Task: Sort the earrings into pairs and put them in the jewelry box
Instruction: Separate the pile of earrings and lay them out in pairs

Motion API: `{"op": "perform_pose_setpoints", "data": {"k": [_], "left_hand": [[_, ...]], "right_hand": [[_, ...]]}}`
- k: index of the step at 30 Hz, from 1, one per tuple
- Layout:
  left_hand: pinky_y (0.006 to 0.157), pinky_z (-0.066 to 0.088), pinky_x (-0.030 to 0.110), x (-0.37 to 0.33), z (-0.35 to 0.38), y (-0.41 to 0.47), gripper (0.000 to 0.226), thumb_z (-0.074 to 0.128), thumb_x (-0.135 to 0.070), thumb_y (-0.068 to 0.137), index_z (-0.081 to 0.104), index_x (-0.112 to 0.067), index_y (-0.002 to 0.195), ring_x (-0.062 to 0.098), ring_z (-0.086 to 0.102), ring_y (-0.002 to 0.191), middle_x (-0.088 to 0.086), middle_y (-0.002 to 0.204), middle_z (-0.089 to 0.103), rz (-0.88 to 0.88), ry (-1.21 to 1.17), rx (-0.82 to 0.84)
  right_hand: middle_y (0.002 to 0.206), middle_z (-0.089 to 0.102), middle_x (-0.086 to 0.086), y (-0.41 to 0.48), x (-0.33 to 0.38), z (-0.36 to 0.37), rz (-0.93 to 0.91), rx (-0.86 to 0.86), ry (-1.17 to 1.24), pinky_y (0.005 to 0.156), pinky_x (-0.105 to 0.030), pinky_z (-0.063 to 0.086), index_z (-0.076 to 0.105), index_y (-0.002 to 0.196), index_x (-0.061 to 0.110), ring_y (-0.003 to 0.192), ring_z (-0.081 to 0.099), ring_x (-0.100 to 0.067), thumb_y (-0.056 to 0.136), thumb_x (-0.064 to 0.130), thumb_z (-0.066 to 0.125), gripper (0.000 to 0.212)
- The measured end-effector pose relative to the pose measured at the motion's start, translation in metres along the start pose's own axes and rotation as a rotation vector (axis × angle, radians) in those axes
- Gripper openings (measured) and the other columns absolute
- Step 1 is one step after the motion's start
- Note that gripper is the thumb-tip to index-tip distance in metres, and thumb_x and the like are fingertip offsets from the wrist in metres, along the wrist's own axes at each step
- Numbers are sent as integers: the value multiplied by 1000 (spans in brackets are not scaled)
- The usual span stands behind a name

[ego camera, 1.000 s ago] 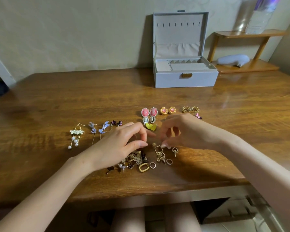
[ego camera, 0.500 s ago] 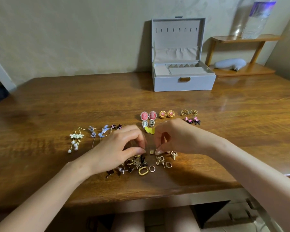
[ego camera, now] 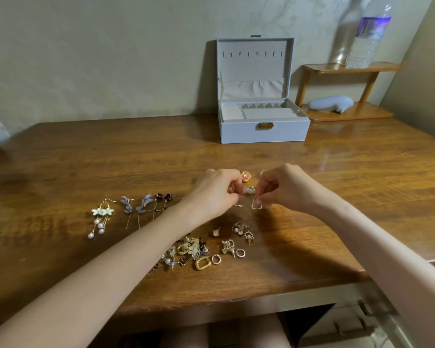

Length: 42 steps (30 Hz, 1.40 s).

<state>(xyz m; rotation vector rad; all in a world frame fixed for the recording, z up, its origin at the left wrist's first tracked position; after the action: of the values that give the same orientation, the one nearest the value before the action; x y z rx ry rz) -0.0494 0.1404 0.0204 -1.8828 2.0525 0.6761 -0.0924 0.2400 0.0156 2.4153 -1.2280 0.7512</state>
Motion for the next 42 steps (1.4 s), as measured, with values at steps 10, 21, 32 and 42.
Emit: {"op": "perform_pose_setpoints", "data": {"k": [10,21,32,42], "left_hand": [[75,37,25,2,10,3,8,67,-29,84,61,-24,88,10,48,87,-8,92,50,8,176,-77],[76,39,28,-2,15,-1,13,67,-28,84,62,-24,95,7,37,90,-11,91,45,96,214,-44],[61,29,12,4,-8,-13,12,67,-23,83,61,-23,93,-6,40,70,-13,88,50,100,88,-106],[70,35,7,14,-26,-64,13,70,-35,75,58,-32,74,-4,43,84,-15,83,52,85,31,122]], "right_hand": [[70,65,6,-1,-5,1,-35,-65,-52,58,-14,44,73,81,17,66,59,-7,74,13,76,9],[63,56,14,-5,-10,10,-29,-59,-85,52,-10,35,70,81,22,58,49,2,72,17,78,14],[65,58,13,-17,2,-1,-103,-160,-56,61,-23,42,70,86,24,62,52,-3,74,17,77,16],[87,54,11,-59,68,46,-463,152,-34,68,-16,44,71,93,30,77,51,-2,74,30,76,20]]}}
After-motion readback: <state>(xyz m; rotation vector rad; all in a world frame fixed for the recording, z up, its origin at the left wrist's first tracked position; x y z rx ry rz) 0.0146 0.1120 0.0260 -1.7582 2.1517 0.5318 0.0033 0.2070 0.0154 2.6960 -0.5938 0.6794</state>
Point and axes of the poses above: each hand's wrist, its own y-axis towards the middle knuckle, its own z-axis out of the palm, x = y × z, the point moved 10 cm from there along y, towards the middle knuckle
